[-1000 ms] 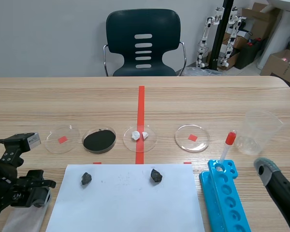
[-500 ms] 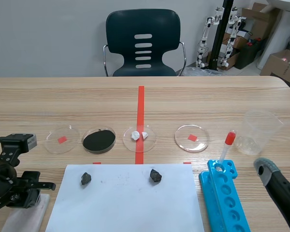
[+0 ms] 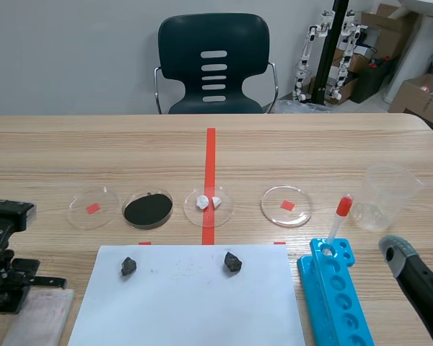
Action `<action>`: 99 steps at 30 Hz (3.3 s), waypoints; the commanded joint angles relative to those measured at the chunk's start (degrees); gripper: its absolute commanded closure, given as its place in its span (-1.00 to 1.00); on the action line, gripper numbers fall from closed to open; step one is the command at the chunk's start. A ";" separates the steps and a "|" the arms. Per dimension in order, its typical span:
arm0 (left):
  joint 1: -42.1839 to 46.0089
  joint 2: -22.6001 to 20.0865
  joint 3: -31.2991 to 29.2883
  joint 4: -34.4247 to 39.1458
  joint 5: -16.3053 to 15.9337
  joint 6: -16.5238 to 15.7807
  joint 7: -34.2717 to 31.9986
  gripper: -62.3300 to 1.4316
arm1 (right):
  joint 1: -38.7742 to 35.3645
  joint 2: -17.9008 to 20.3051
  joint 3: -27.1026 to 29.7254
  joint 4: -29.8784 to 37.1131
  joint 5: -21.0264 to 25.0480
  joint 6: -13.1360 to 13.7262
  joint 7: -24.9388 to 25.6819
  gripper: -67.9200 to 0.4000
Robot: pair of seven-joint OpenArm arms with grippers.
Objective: Rub the mineral on the streak plate
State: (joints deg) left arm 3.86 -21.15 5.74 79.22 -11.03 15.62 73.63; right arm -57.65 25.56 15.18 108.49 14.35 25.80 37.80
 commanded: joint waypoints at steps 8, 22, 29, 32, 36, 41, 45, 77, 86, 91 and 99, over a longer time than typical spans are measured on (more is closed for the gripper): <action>0.90 -0.46 1.16 -0.28 -5.09 0.11 -0.46 0.50 | 0.35 0.61 0.17 0.81 0.61 -0.02 0.85 -1.00; 0.90 -0.66 1.42 4.70 -7.63 -0.79 -3.65 0.50 | 0.35 0.61 0.17 0.81 0.61 -0.02 0.85 -1.00; 1.05 -0.57 1.42 5.66 -11.58 -2.45 -3.28 0.50 | 0.35 0.61 0.17 0.81 0.61 -0.02 0.85 -1.00; 1.05 -0.28 1.42 5.66 -13.92 -3.37 -3.52 0.50 | 0.35 0.61 0.17 0.81 0.61 -0.02 0.85 -1.00; 1.05 0.31 1.42 5.66 -17.84 -4.85 -3.58 0.50 | 0.35 0.61 0.17 0.81 0.61 -0.02 0.85 -1.00; 1.07 0.33 1.42 5.66 -19.85 -5.05 -3.56 0.50 | 0.35 0.61 0.17 0.81 0.61 -0.02 0.83 -1.00; 1.09 0.33 1.42 5.62 -16.48 -4.48 -3.26 0.50 | 0.35 0.61 0.17 0.81 0.61 -0.02 0.83 -1.00; 3.02 1.07 1.42 6.14 -1.42 0.55 -5.77 0.50 | 0.35 0.61 0.17 0.81 0.61 -0.02 -0.26 -1.00; 10.67 0.26 1.42 13.11 -4.42 -5.25 -33.94 0.50 | 0.35 0.61 0.17 0.81 0.61 -0.02 -0.42 -1.00; 14.73 -2.16 1.42 17.22 -4.63 -9.09 -45.92 0.50 | 0.35 0.61 0.17 0.81 0.61 -0.02 -0.42 -1.00; 22.12 -6.23 1.42 24.74 -4.59 -19.61 -63.17 0.50 | 0.35 0.61 0.17 0.81 0.61 -0.02 -0.42 -1.00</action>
State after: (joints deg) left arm 25.32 -27.09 7.22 102.59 -15.44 -3.66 11.97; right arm -57.65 25.56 15.18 108.49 14.33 25.80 36.71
